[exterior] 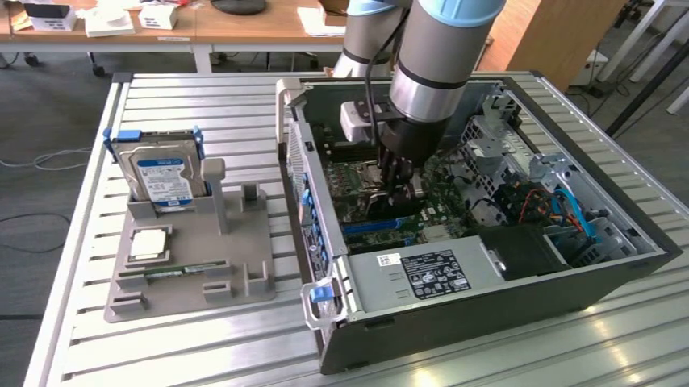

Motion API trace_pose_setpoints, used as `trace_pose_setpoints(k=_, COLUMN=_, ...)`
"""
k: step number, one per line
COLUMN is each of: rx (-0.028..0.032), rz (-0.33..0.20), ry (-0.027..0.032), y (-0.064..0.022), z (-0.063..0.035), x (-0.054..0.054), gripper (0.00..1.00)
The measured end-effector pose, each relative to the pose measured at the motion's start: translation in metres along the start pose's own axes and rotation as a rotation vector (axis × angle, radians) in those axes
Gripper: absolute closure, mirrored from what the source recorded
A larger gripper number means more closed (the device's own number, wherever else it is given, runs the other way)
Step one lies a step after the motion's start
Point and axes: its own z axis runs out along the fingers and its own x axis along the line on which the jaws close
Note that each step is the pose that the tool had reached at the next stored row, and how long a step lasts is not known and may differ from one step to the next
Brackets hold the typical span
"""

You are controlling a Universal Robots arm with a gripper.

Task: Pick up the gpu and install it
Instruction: 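Insert the gpu into the slot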

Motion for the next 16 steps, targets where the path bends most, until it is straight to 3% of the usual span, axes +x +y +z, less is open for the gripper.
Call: trace_pose_setpoints(k=16, rx=-0.0002, rz=0.000, ry=0.0002, y=0.0007, z=0.0026, x=0.0001, gripper=0.73)
